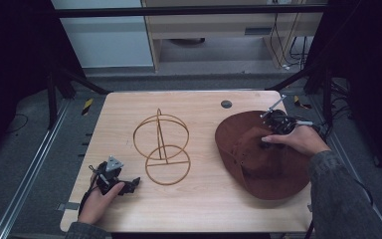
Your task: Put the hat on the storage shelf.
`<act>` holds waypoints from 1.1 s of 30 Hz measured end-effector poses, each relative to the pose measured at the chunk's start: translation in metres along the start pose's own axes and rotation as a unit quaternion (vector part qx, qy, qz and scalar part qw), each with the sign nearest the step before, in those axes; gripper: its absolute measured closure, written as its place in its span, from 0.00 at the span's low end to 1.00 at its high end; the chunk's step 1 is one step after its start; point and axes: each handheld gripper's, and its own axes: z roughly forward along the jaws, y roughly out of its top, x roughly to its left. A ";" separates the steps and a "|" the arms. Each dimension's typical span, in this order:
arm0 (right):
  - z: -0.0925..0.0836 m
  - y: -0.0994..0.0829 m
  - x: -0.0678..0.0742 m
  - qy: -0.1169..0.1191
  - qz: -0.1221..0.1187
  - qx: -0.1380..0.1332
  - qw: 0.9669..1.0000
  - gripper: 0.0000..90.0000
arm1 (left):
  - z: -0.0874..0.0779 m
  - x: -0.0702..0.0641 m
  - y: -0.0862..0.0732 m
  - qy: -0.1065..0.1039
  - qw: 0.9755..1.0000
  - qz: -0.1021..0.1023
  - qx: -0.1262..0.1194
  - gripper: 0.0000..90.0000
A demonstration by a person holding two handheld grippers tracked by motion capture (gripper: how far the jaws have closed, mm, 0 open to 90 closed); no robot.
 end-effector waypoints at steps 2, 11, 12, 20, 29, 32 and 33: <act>0.002 0.000 -0.001 -0.001 -0.002 0.004 1.000 0.19 | 0.000 0.000 0.000 0.000 1.000 0.000 0.000 0.00; 0.008 0.000 -0.001 -0.002 -0.009 0.019 1.000 0.33 | 0.000 0.000 0.000 0.000 1.000 0.000 0.000 0.00; 0.008 0.000 0.000 -0.001 -0.007 0.020 1.000 0.41 | 0.000 0.000 0.000 0.000 1.000 0.000 0.000 0.00; 0.009 -0.001 -0.001 0.009 -0.029 0.020 0.999 0.87 | 0.000 0.000 0.000 0.000 1.000 -0.001 0.000 0.00; -0.005 -0.001 0.001 0.022 -0.021 -0.002 1.000 0.99 | 0.000 0.000 0.000 0.000 1.000 -0.001 0.000 0.00; -0.014 0.000 0.003 0.022 -0.023 -0.010 0.999 0.99 | 0.000 0.000 0.000 0.000 1.000 -0.001 0.000 0.00; -0.017 0.001 0.004 0.023 -0.023 -0.013 0.999 0.99 | 0.000 0.000 0.000 0.000 1.000 -0.001 0.000 0.00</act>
